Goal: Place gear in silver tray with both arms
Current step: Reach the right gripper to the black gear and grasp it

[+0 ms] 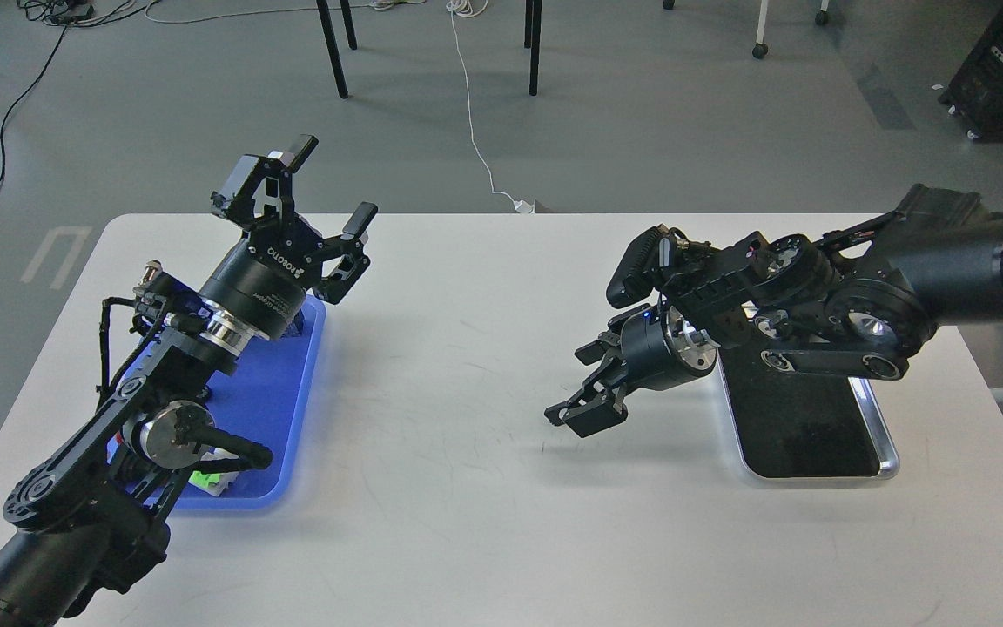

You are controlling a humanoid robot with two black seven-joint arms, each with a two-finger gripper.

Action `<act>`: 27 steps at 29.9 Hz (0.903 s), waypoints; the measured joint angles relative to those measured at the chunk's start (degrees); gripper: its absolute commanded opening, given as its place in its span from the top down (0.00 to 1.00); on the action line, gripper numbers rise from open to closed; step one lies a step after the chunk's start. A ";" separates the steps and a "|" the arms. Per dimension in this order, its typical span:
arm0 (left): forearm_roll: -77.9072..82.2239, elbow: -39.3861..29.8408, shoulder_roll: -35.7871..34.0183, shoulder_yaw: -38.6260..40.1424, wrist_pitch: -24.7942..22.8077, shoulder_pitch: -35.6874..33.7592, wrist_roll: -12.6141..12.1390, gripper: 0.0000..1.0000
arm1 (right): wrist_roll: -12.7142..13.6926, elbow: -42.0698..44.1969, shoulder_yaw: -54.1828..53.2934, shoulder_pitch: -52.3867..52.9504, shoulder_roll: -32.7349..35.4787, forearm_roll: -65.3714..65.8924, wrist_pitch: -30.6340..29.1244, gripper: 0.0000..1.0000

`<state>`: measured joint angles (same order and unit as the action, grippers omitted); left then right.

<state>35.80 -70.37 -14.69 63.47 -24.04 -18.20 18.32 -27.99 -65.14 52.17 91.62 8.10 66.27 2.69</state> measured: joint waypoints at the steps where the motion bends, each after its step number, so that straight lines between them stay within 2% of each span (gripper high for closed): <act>1: 0.00 -0.01 0.00 0.04 0.00 0.02 0.00 0.02 | 0.00 0.55 0.54 -0.11 -0.97 0.00 0.41 0.06; 11: -0.02 -2.20 -0.17 0.81 0.04 0.83 -0.17 0.02 | 0.00 4.55 4.38 -4.04 -6.38 -0.09 4.94 0.08; 20: -0.03 -2.63 -0.25 1.30 0.05 1.73 -0.20 0.02 | -0.02 7.18 5.71 -5.67 -7.51 -0.05 6.34 0.20; 27: -0.03 -2.66 -0.14 1.53 -0.03 1.93 -0.13 0.02 | -0.02 8.79 6.40 -7.11 -8.08 -0.23 6.71 0.23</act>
<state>35.77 -73.04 -14.83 65.01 -24.08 -16.27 18.19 -28.01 -56.35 58.57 84.51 0.02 66.04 9.40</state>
